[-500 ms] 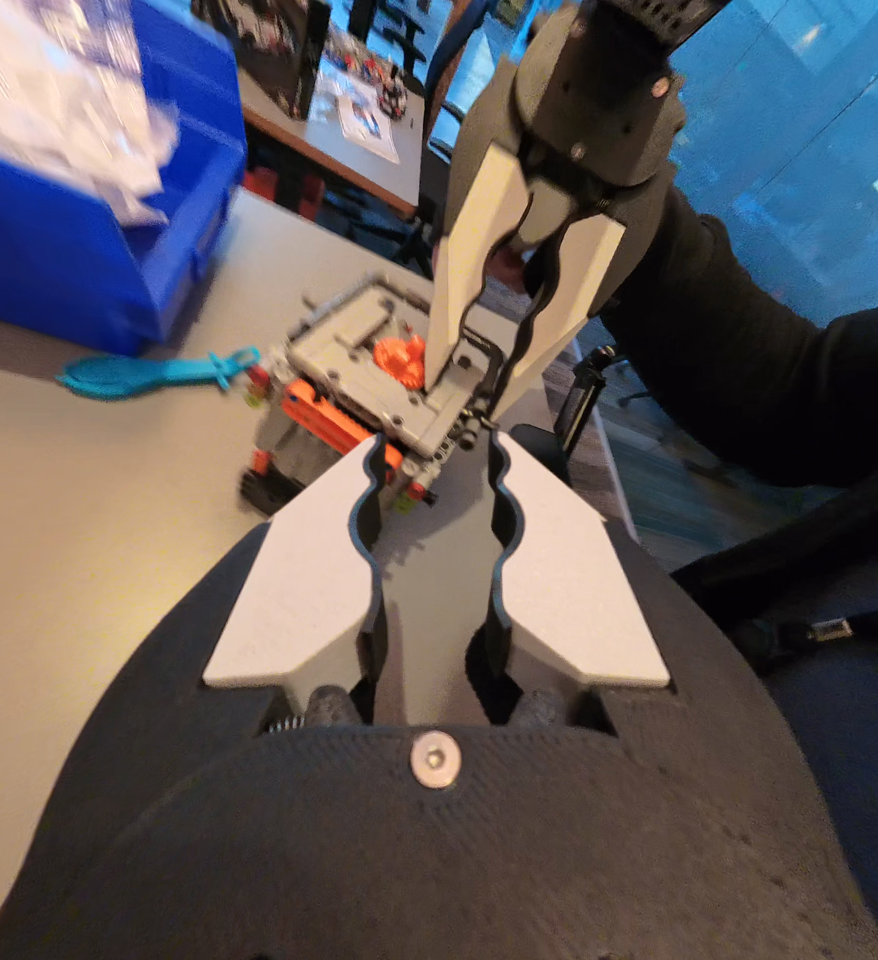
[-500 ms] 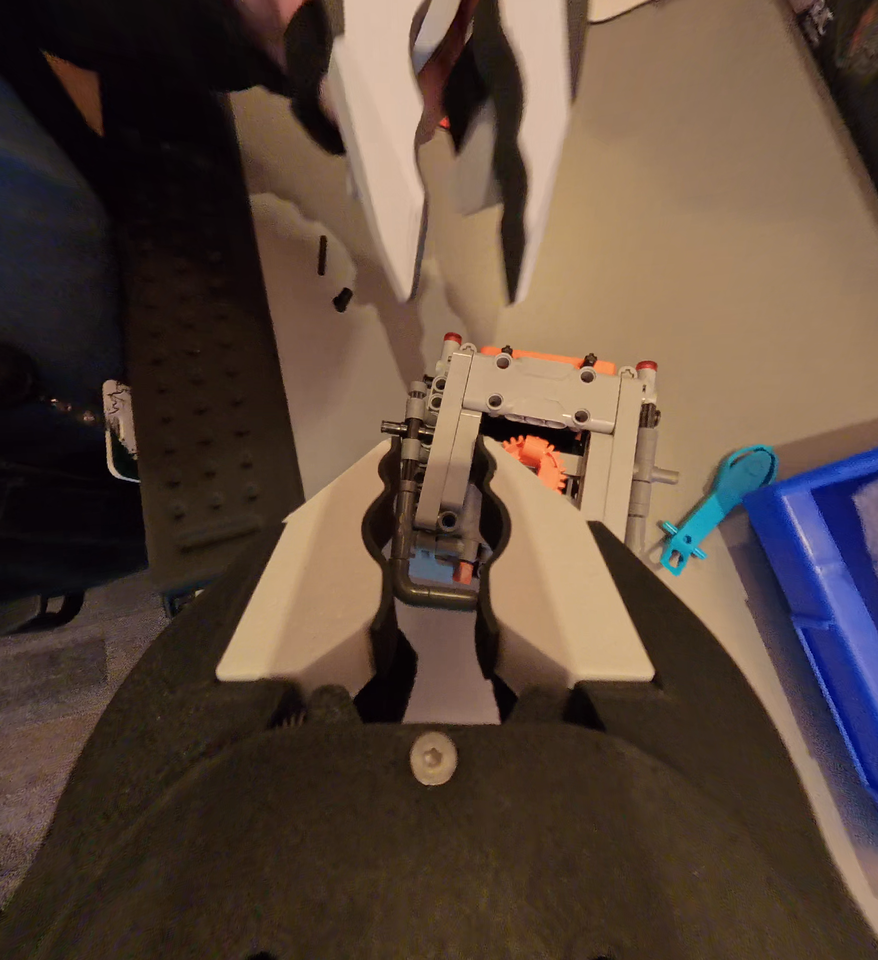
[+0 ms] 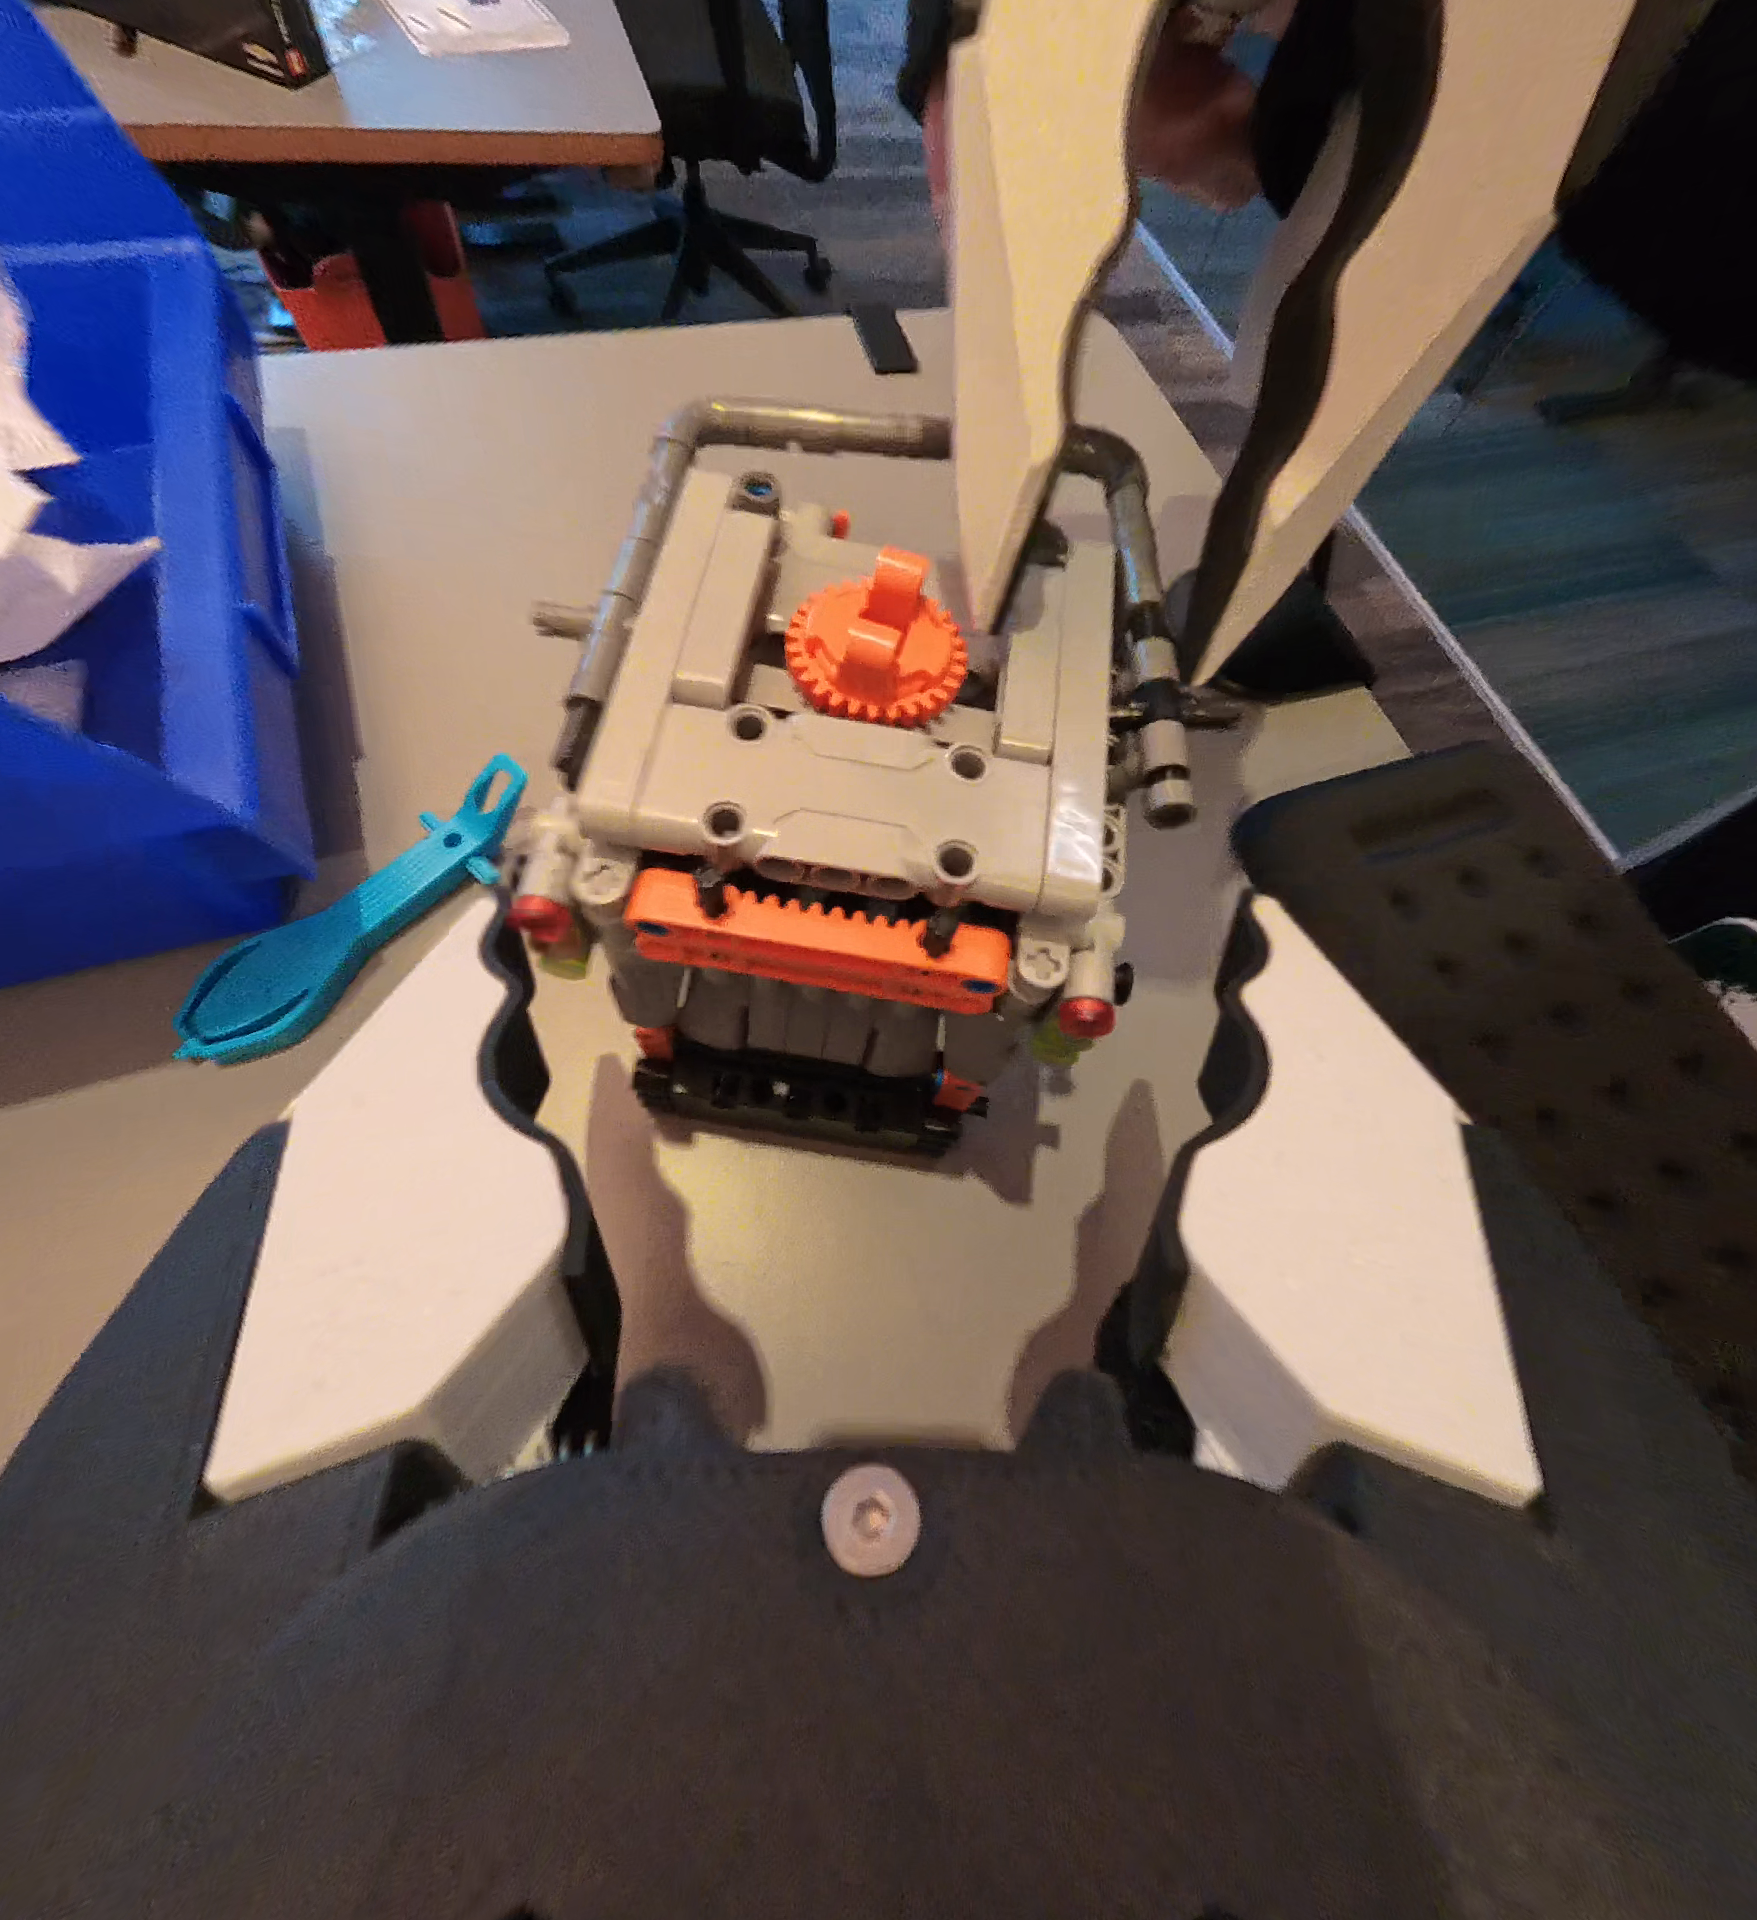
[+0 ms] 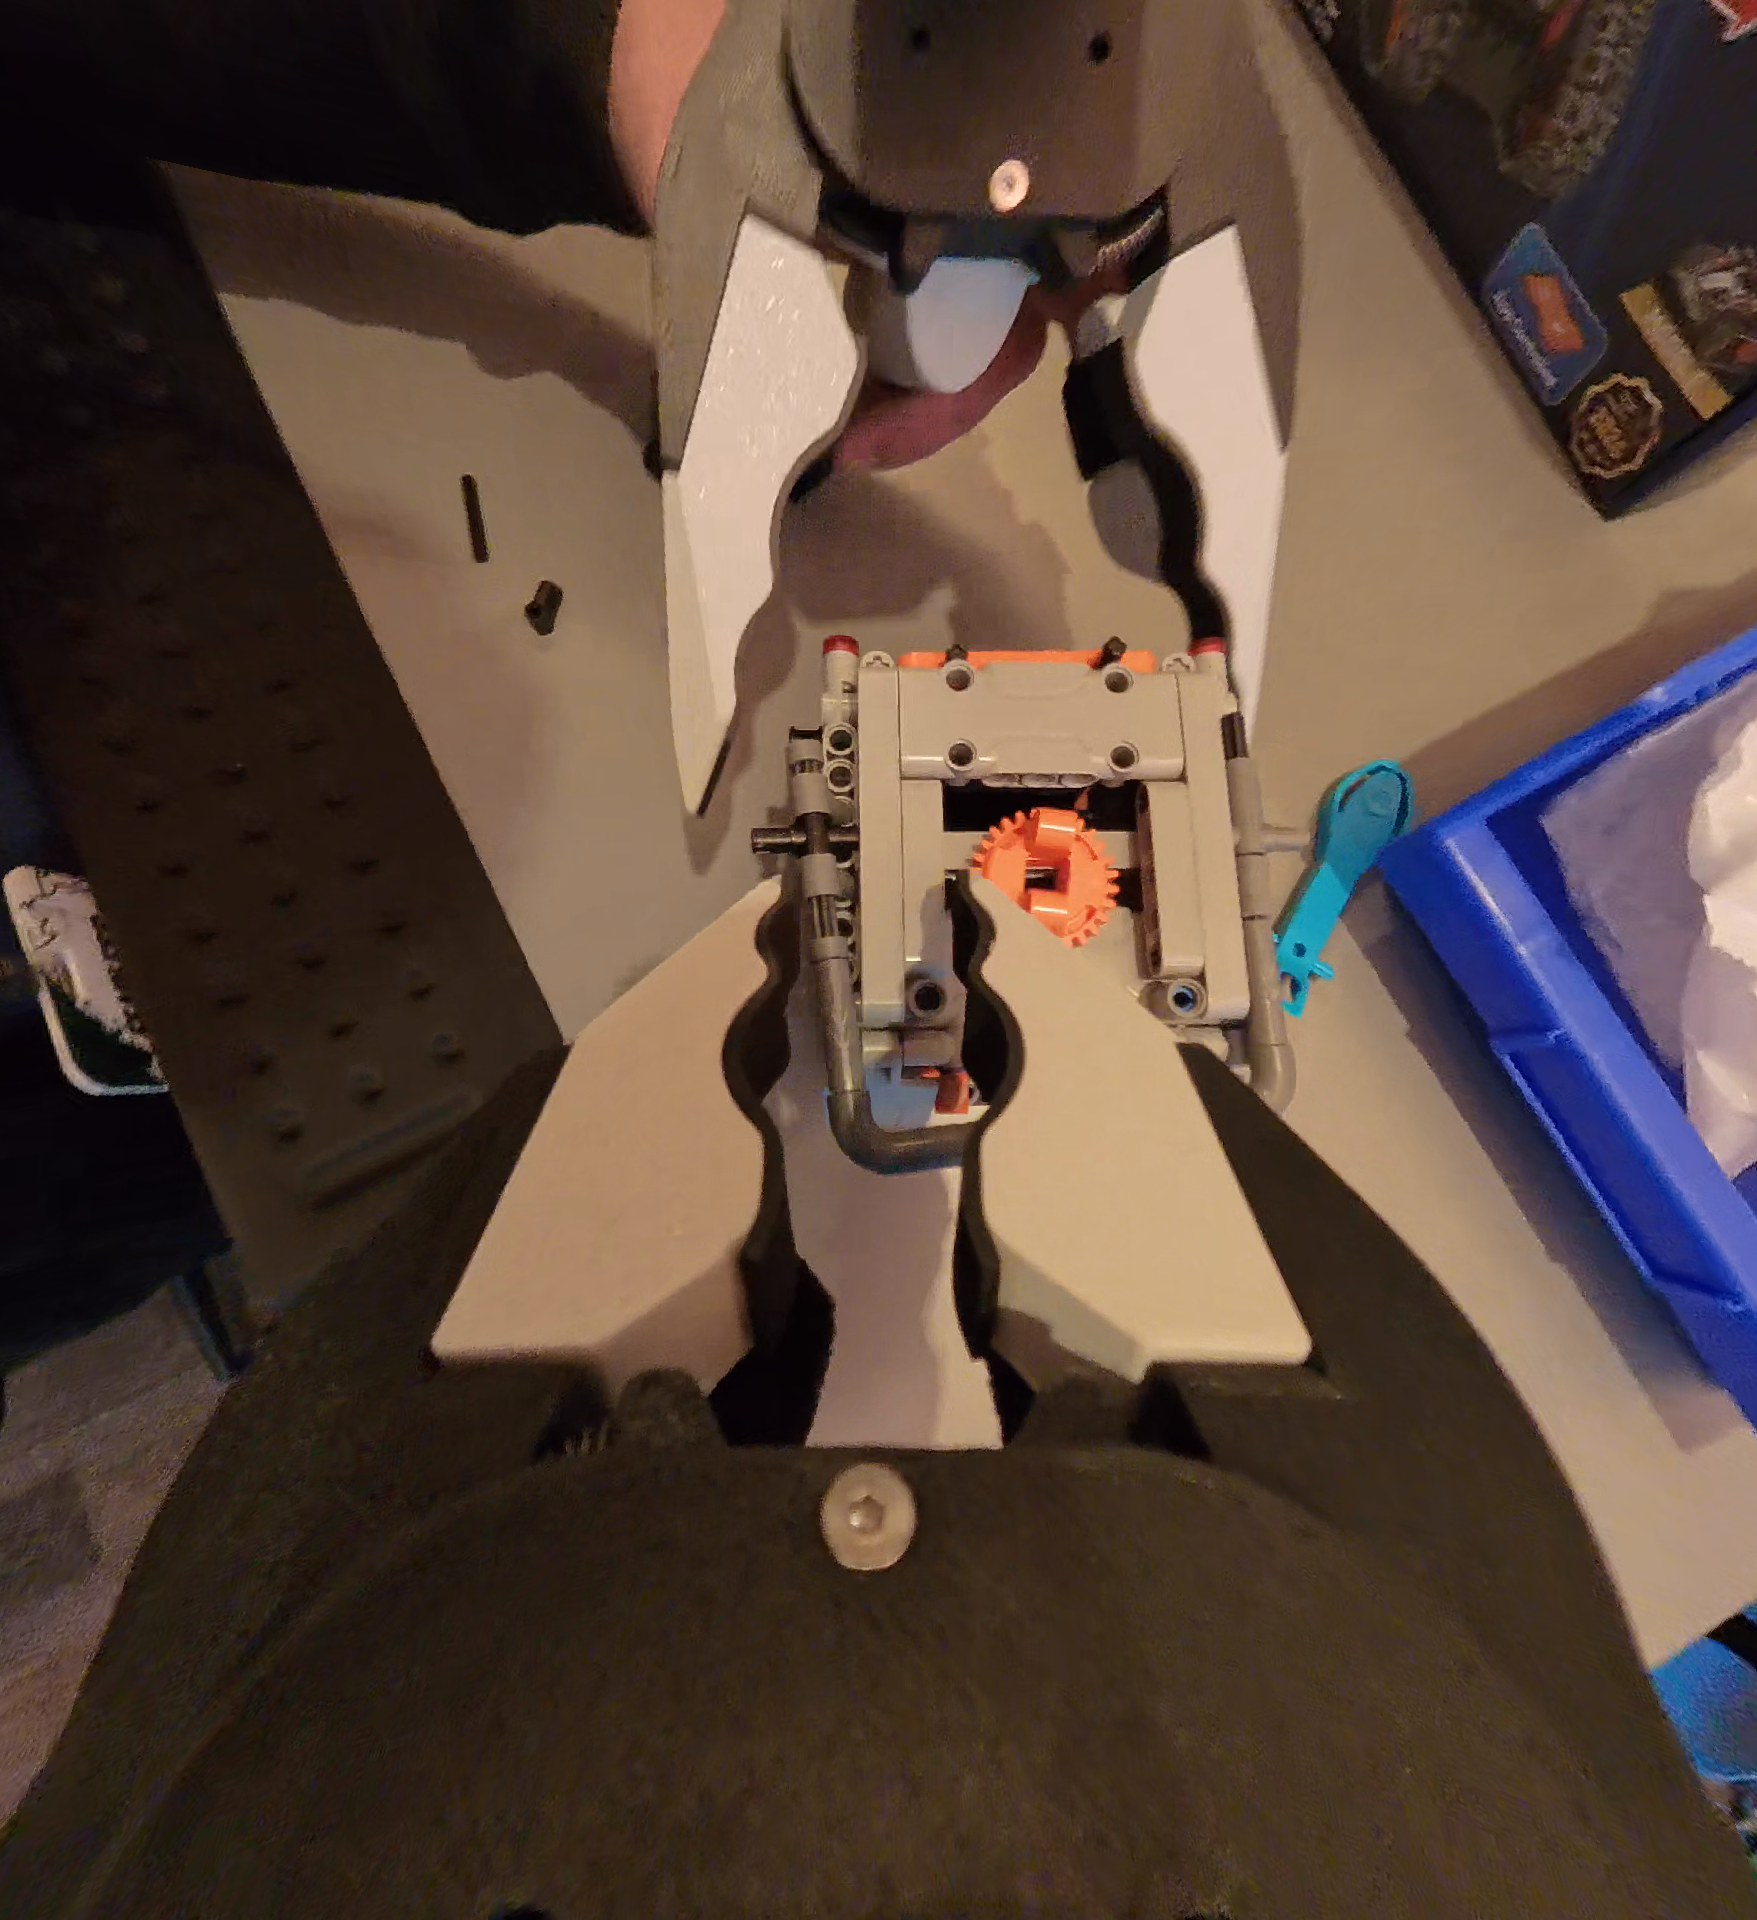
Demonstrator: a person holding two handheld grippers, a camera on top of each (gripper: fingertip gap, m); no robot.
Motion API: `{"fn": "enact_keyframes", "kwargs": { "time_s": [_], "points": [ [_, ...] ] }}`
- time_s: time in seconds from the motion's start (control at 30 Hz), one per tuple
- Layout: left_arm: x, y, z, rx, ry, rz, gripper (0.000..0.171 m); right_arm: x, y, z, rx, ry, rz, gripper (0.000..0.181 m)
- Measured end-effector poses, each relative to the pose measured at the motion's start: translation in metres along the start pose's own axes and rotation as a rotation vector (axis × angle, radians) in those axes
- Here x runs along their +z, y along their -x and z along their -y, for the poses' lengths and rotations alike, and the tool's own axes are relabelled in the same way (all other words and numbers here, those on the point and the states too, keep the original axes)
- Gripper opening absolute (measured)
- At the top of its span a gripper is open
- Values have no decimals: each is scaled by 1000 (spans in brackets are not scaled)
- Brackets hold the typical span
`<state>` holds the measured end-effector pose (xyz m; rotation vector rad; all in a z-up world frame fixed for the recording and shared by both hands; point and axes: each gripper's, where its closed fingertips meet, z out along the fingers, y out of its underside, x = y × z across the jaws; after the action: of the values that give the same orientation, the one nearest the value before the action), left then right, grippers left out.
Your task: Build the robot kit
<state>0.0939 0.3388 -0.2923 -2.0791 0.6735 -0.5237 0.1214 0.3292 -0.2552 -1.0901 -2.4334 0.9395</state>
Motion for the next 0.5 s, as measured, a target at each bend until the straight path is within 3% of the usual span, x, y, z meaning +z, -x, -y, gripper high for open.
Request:
{"fn": "enact_keyframes", "kwargs": {
  "time_s": [0.03, 0.1, 0.43, 0.5],
  "points": [
    [3, 1, 0, 7, -11, 6, 127, 2, 1, -1, 13, -6, 1, 26],
    [5, 7, -1, -5, -15, 26, 110, 4, 2, -2, 18, -18, -9, 25],
    [5, 8, 2, -50, -77, 27, 106, 4, 1, -3, 15, -10, -80, 26],
    [6, 9, 3, -63, -78, 25, 106, 2, 4, -2, 54, -6, -60, 36]
  ]
}}
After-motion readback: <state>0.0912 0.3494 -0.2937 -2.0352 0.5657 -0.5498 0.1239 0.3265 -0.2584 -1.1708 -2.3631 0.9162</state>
